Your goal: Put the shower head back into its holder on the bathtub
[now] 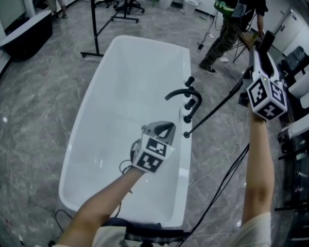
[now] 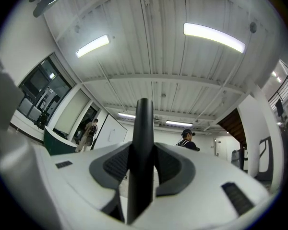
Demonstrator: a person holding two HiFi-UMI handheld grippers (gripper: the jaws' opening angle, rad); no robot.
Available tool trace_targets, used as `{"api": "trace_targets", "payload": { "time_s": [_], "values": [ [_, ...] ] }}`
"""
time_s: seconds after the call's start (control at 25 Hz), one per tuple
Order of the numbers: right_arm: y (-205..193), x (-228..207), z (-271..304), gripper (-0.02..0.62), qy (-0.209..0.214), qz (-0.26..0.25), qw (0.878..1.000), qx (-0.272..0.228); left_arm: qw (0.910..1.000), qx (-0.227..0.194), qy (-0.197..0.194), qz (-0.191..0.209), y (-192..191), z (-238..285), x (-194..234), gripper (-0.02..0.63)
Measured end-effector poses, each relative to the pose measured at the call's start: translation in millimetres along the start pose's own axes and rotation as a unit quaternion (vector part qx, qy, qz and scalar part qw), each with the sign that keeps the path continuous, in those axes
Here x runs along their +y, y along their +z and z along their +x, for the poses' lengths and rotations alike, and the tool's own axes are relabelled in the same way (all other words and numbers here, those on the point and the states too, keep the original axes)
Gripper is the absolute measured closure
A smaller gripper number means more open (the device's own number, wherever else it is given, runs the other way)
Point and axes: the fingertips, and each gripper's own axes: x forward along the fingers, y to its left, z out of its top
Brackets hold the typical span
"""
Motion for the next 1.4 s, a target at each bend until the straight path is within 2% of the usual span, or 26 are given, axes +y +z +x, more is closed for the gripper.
{"api": "trace_targets", "payload": {
  "time_s": [0.4,0.76,1.08,1.4],
  "values": [
    [-54,14,-10,0.453,0.018,0.003,0.999,0.032,0.9999,0.011,0.000,-0.008,-10,14,2,0.591],
    [-95,12,-30,0.453,0.009,0.029,0.998,0.063,0.9997,0.020,-0.010,-0.003,-14,23,-9,0.591],
    [-115,24,-50,0.453,-0.003,0.041,0.995,0.092,0.9997,0.014,-0.019,-0.003,-13,18,-14,0.591],
    [-163,36,-87,0.453,-0.017,0.047,0.989,0.140,0.9993,0.012,-0.036,-0.003,-25,16,-26,0.591]
  ]
}}
